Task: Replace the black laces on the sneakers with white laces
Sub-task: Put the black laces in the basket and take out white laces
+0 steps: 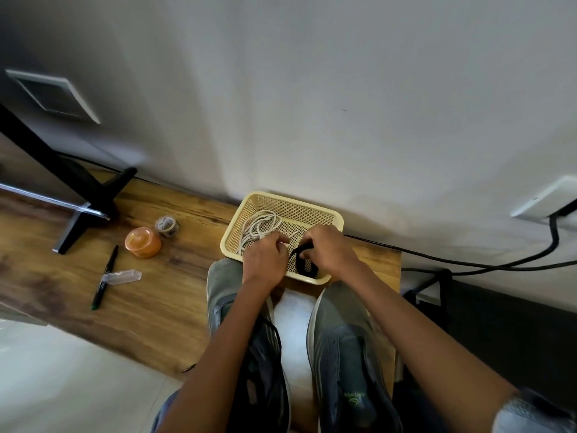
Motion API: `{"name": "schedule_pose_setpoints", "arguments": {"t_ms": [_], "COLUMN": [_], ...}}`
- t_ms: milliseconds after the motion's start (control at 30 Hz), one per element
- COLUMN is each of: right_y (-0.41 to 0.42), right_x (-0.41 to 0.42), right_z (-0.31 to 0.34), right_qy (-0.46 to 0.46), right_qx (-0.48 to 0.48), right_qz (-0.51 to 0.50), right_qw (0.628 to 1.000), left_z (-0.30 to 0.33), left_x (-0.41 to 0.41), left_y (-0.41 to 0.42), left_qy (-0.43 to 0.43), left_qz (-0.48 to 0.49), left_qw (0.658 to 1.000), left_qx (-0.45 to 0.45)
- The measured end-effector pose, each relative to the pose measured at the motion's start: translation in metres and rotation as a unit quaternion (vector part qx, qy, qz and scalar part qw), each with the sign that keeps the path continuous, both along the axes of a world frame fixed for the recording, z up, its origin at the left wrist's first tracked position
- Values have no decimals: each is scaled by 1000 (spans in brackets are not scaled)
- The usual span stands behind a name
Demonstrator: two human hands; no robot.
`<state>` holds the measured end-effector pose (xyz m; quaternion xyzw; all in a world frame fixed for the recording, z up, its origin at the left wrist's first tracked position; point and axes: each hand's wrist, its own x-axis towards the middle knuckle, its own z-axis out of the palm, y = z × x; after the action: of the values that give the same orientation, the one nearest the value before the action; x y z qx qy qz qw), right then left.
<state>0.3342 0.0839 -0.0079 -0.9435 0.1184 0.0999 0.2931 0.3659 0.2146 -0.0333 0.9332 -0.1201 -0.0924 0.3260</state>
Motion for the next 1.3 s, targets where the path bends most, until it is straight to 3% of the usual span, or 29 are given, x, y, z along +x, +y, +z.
{"name": "schedule_pose_setpoints", "arguments": {"t_ms": [133, 233, 400, 600, 733, 900, 1100, 1300], "right_y": [6, 8, 7, 8, 4, -13, 2, 10], "right_x": [2, -1, -6, -9, -12, -5, 8, 12], "right_z": [-1, 0, 2, 3, 8, 5, 0, -12], "right_qy": [41, 19, -14, 30, -16, -90, 21, 66], "right_qx": [-90, -151, -194, -203, -159, -110, -261, -268], "right_qz": [49, 77, 89, 113, 62, -10, 114, 150], "right_qw": [994, 985, 977, 972, 985, 990, 958, 949], "left_z": [-1, -1, 1, 3, 6, 1, -10, -7], "left_x": [-3, -3, -4, -9, -13, -29, -44, -42], "left_y": [1, 0, -4, -6, -2, 11, 17, 20], "left_qy": [18, 33, 42, 28, 14, -52, -91, -72], "left_qz": [-69, -97, -93, -123, -79, 46, 57, 41], "left_qw": [993, 984, 984, 973, 984, 995, 994, 996], "left_qx": [95, 149, 143, 195, 162, 73, -16, -33]}}
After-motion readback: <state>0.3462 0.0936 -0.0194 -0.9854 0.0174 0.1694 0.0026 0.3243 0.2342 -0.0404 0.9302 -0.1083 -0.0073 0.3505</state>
